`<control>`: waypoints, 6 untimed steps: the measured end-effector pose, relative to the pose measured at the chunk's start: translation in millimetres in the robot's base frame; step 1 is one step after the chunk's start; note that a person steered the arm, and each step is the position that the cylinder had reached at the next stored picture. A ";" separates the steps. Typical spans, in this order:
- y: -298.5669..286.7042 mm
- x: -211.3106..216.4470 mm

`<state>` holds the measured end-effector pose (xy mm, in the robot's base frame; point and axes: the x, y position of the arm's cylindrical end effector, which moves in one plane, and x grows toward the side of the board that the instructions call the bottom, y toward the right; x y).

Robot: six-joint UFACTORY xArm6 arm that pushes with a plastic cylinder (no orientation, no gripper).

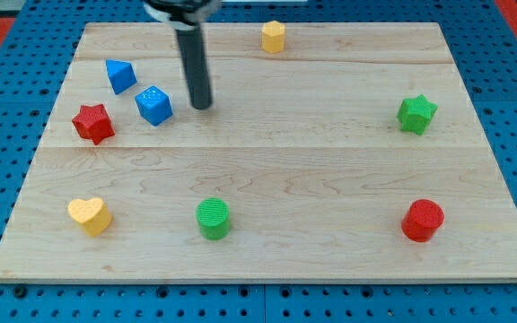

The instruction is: Push the blue cube into the blue triangle

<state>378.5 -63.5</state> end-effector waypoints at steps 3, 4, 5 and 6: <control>-101.4 -33.2; -101.7 -33.7; -101.7 -33.7; -99.1 -33.7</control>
